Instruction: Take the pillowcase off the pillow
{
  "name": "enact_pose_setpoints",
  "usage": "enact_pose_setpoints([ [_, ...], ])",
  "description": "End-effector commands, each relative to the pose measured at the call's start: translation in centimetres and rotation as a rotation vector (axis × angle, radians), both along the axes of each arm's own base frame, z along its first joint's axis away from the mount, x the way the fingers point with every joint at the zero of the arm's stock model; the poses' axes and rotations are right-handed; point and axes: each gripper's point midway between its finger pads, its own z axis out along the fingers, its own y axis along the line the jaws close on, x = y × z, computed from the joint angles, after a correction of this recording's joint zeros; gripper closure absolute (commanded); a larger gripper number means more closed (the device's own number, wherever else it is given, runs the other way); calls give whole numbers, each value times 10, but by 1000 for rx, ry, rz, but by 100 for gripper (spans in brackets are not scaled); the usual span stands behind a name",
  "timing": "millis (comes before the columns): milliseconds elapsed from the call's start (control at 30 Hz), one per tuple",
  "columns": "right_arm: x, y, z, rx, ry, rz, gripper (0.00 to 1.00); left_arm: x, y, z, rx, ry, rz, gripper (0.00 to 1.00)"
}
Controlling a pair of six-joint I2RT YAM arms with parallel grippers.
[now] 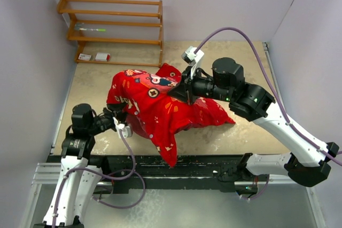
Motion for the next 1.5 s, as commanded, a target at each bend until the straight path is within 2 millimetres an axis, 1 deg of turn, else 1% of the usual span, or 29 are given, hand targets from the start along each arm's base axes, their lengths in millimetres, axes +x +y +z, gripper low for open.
enact_pose_setpoints([
  [0, -14, -1, 105, 300, -187, 49, 100, 21, 5, 21, -28, -128, 50, 57],
  [167, -14, 1, 101, 305, -170, 52, 100, 33, 7, 41, -125, -157, 114, 69],
  [233, -14, 2, 101, 311, -170, 52, 100, 35, 9, 50, -168, -172, 135, 73],
  [333, -12, 2, 102, 321, -174, 45, 100, 33, 6, 60, -228, -153, 135, 76],
  [467, -4, -1, 103, 318, -176, -1, 100, 15, -7, 69, -291, -50, 75, 77],
  [567, 11, -7, 102, 307, -171, -68, 100, -5, -13, 64, -274, 23, 28, 87],
  [633, 23, -12, 103, 312, -159, -108, 100, -14, -13, 63, -253, 33, 16, 92],
  [700, 31, -15, 102, 320, -141, -123, 100, -20, -13, 60, -218, 33, 4, 92],
  [733, 32, -16, 103, 328, -138, -122, 100, -20, -12, 58, -201, 32, 4, 87],
  [767, 33, -15, 104, 331, -134, -117, 100, -20, -10, 55, -189, 34, 10, 82],
  [800, 34, -14, 104, 334, -132, -112, 100, -19, -9, 51, -174, 30, 14, 80],
  [833, 34, -12, 104, 337, -128, -106, 100, -17, -7, 49, -161, 22, 20, 80],
  [900, 34, -11, 105, 339, -123, -96, 100, -9, -3, 48, -160, -9, 51, 90],
  [933, 34, -11, 106, 340, -123, -94, 100, -4, 0, 50, -166, -32, 72, 96],
  [967, 33, -11, 106, 341, -124, -92, 100, 2, 2, 53, -171, -55, 92, 100],
  [1133, 30, -12, 108, 348, -120, -71, 100, 24, 10, 75, -203, -122, 157, 100],
  [1233, 28, -13, 111, 357, -120, -64, 100, 27, 5, 68, -196, -85, 129, 98],
  [1267, 28, -13, 111, 359, -119, -61, 100, 29, 5, 66, -197, -83, 127, 100],
  [1333, 27, -13, 112, 361, -118, -58, 100, 32, 6, 65, -206, -88, 137, 100],
  [1400, 28, -15, 110, 355, -120, -66, 100, 33, 7, 83, -241, -136, 152, 100],
  [1433, 30, -17, 108, 348, -119, -76, 100, 31, 8, 97, -264, -167, 155, 100],
  [1467, 35, -19, 104, 336, -117, -94, 100, 28, 8, 118, -290, -209, 153, 100],
])
